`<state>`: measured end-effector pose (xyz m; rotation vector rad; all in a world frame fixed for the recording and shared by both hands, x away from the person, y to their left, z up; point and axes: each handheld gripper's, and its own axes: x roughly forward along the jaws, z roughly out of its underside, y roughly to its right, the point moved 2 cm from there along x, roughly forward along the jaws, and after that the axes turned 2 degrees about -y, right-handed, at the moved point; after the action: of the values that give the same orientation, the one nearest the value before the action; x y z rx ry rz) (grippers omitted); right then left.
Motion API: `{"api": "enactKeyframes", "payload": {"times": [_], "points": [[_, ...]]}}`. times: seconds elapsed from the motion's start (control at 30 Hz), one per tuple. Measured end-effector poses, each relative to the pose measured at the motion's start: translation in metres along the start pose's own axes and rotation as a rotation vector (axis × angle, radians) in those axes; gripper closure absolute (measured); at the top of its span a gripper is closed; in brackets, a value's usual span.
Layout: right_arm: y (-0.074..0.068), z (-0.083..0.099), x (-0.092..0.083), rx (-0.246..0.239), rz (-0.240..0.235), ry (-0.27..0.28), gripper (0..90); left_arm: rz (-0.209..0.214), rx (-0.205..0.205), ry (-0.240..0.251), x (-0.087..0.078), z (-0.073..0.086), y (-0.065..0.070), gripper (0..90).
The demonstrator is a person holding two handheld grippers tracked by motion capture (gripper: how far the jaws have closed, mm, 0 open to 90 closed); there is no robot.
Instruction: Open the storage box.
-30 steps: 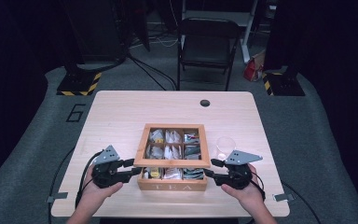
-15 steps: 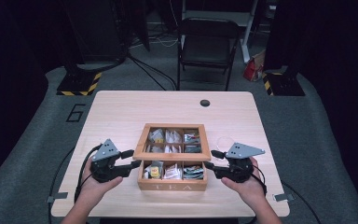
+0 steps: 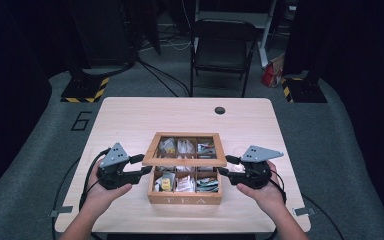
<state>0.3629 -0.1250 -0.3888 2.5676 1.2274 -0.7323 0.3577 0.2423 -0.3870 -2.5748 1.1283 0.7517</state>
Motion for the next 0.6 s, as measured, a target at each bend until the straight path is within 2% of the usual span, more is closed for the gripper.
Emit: {"api": "enactKeyframes", "payload": {"times": [0.43,0.6], "points": [[0.009,-0.021,-0.002,0.020,-0.015,-0.023,51.1,0.028,0.004,-0.001,-0.003,-0.019,-0.012,52.7],[0.014,-0.029,-0.003,0.021,-0.011,-0.020,52.3,0.023,0.014,0.000,-0.004,-0.028,-0.016,53.5]]}}
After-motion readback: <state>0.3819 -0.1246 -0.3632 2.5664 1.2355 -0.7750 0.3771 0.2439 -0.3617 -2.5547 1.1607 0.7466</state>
